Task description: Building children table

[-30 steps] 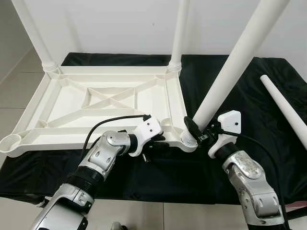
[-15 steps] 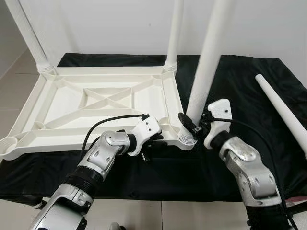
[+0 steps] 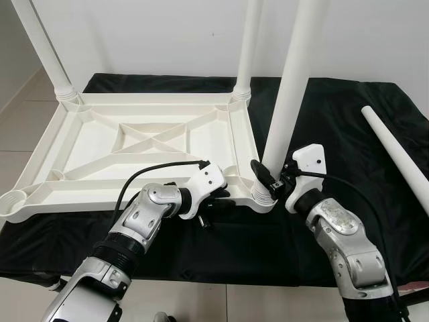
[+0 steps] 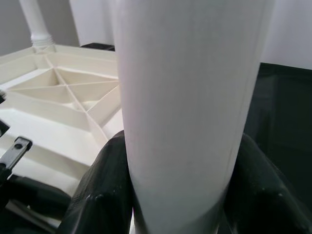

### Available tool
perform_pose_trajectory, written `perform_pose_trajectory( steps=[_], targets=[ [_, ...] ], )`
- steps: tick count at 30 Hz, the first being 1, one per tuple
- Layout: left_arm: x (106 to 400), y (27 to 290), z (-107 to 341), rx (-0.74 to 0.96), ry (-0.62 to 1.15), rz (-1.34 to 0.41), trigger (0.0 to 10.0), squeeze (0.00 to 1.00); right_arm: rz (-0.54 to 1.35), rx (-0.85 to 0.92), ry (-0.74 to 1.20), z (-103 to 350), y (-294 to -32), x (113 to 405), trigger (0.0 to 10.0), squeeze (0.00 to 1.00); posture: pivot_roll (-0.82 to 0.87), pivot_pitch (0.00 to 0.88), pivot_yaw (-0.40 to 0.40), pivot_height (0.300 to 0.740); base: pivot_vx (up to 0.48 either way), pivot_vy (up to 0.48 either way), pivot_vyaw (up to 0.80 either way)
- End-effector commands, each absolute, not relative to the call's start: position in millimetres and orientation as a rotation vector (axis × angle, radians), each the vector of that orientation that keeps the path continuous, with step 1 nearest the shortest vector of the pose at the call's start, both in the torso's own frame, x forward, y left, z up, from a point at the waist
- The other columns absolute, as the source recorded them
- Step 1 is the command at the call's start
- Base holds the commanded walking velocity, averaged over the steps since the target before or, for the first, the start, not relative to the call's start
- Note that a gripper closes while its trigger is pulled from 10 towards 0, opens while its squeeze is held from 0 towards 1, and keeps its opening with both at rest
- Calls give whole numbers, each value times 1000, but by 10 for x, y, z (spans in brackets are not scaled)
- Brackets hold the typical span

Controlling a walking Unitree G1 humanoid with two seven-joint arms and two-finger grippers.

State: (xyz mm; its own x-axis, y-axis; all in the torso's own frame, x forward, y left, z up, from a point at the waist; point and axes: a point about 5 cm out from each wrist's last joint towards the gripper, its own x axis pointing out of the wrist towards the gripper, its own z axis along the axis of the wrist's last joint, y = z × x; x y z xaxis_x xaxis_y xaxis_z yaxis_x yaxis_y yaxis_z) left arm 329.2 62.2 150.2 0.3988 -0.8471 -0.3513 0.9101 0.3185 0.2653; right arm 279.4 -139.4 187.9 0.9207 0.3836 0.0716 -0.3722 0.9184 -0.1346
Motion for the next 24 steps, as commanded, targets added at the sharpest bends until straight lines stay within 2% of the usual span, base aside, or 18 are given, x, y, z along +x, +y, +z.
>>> perform_pose_trajectory(
  steps=[1,8,18,24],
  targets=[
    [3308,604,1659,450,83,-1171,10000,0,291,-87,248,1164,-1542,2691,10000,0,-7,160,17,740,0,0,0],
    [3314,599,1660,449,85,-1172,10000,0,142,-59,219,1159,-1593,2732,10000,0,-6,160,16,740,0,0,0],
    [3323,618,1669,447,84,-1162,10000,0,178,-132,110,1140,-1489,2586,10000,0,-8,160,11,740,0,0,0],
    [3327,617,1672,445,82,-1159,10000,0,191,-169,118,1051,-1444,2503,10000,0,-11,160,11,740,0,0,0]
  ],
)
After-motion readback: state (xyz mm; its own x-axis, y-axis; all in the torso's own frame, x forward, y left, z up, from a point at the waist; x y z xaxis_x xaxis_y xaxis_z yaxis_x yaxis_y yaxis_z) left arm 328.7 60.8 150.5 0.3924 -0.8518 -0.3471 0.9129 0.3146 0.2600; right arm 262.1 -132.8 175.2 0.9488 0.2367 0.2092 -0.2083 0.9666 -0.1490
